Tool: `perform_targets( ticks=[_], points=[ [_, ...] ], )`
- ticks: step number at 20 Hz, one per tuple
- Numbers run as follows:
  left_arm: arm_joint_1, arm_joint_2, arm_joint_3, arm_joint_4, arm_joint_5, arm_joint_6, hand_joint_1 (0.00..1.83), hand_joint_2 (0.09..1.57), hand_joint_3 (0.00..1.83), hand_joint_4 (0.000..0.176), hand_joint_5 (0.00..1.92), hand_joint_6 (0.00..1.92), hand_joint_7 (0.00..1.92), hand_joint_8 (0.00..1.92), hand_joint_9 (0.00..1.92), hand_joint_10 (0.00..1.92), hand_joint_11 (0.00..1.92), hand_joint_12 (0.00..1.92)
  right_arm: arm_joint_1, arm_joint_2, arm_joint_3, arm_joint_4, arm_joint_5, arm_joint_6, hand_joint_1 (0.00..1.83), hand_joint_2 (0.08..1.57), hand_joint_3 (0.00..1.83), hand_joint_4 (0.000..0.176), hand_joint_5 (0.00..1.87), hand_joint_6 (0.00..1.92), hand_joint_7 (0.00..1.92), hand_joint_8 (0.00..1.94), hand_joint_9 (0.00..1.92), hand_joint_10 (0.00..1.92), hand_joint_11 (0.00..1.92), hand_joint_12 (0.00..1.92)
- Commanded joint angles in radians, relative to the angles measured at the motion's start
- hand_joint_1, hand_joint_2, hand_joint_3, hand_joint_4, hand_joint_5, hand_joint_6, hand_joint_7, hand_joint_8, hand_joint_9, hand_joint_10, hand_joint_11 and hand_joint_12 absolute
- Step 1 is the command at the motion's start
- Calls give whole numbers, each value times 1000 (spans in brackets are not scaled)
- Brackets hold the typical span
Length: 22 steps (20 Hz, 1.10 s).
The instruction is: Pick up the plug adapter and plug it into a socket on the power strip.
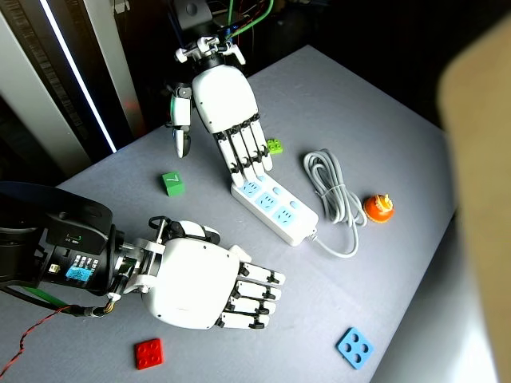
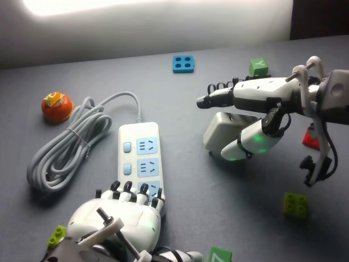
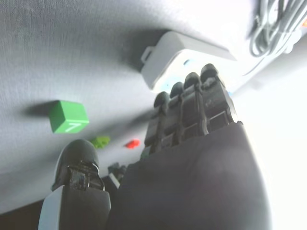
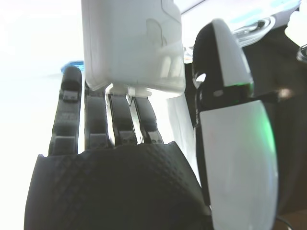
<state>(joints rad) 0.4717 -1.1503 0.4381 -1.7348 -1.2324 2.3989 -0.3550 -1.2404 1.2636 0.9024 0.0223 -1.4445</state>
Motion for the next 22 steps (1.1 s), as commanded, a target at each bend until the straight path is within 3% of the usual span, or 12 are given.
perform_targets(
  ticks=[1,5,11,17,22],
  points=[
    [1,-1,-5,69,-26,-3,0,1207,0,0,0,0,0,0,0,0,30,18,-1,1,3,5,77,-5,964,1033,0,0,206,11,181,10,155,9,0,435],
    [5,-9,4,69,-17,-3,0,1213,0,0,0,0,0,0,0,0,30,19,-15,-6,6,5,100,-14,953,1041,7,0,167,0,137,0,130,0,0,359],
    [14,-11,4,71,-13,-3,0,1213,0,0,3,1,0,0,0,0,45,30,-17,-24,22,5,107,-20,946,1060,2,0,214,4,193,5,175,4,0,463],
    [34,-11,-6,104,6,-3,0,1223,2,0,0,0,0,0,0,0,19,24,-17,-32,29,5,108,-20,1007,1042,0,0,419,7,422,4,383,8,6,922],
    [36,-11,-8,104,2,-3,0,1224,1,0,0,0,0,0,0,0,34,35,-22,-32,30,5,108,-20,1075,1061,2,0,644,21,650,15,612,26,236,998]
  ],
)
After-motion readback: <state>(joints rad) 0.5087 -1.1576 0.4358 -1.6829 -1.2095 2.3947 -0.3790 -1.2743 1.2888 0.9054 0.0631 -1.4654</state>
